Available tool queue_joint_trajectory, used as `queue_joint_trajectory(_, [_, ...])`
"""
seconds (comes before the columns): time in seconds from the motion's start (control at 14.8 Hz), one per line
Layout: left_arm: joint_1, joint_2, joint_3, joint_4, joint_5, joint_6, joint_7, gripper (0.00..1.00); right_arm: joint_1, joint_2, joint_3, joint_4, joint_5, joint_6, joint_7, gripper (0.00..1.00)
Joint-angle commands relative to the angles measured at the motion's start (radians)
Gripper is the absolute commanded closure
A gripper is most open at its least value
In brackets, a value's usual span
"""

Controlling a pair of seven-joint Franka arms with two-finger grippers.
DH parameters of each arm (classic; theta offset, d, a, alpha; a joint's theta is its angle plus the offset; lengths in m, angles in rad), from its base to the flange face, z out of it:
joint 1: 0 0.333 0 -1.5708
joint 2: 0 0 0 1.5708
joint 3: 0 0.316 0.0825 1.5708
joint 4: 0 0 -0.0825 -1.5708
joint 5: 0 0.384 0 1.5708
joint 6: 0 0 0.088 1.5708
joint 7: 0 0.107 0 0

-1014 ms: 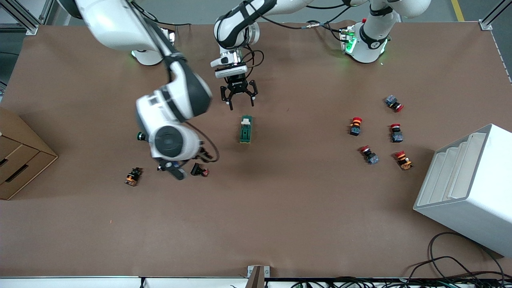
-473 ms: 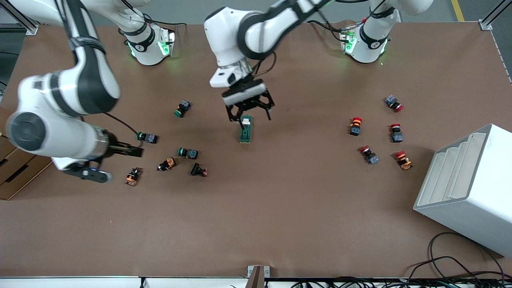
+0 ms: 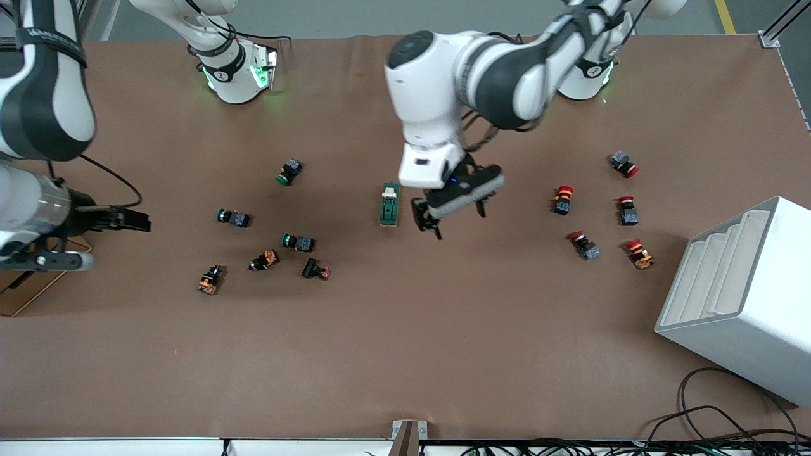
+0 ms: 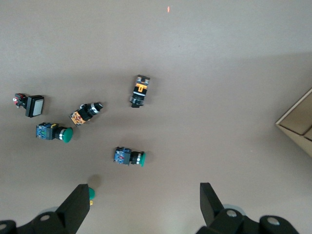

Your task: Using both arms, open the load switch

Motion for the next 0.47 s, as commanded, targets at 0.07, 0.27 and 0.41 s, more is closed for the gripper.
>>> queue_joint_trajectory(0.07, [0.138, -0.074, -0.012, 0.005, -0.172, -0.008, 0.181, 0.0, -0.029, -0.034, 0.021, 0.071, -0.031, -0.086, -0.029, 0.0])
queue_joint_trajectory(0.27, [0.217, -0.112, -0.011, 0.019, -0.244, -0.01, 0.27, 0.0, -0.05, -0.031, 0.022, 0.13, -0.025, -0.143, -0.033, 0.0])
queue_joint_trajectory(0.41, [0.265, -0.123, -0.011, 0.019, -0.286, -0.011, 0.351, 0.0, -0.053, -0.029, 0.022, 0.139, -0.031, -0.149, -0.033, 0.0])
